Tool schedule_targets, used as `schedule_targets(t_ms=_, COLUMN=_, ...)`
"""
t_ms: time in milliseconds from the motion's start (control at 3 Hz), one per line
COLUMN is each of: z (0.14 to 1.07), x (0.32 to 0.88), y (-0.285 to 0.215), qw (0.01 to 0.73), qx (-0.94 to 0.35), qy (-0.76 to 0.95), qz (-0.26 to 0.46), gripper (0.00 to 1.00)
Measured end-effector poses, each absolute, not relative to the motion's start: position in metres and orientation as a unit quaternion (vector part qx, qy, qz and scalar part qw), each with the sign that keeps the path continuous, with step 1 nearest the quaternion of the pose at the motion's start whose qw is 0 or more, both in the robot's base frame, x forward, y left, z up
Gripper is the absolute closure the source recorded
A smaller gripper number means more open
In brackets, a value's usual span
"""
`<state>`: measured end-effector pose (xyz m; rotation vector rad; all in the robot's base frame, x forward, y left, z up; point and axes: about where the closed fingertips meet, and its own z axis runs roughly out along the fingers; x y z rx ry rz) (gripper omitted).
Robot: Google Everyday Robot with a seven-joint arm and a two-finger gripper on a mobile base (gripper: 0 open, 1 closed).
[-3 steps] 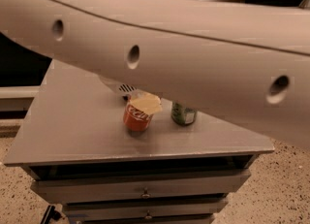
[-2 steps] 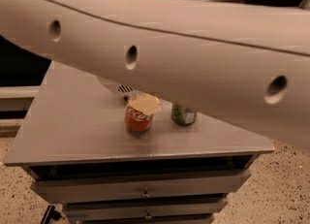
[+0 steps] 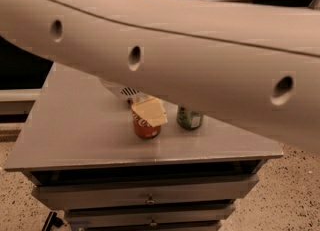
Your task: Place coke can upright
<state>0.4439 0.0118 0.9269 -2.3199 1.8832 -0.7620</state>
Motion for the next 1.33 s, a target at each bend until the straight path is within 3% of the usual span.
schedule_targets(t_ms=667, z=0.929, x=0.444, y=0.011, qw=0.033, qx=-0.751, qy=0.612, qz=-0.244, gripper=0.32)
schedule_targets(t_ms=1333, z=0.969, x=0.450, y=-0.003, qw=0.064, qx=-0.769, qy=0.603, qz=-0.202, gripper=0.00)
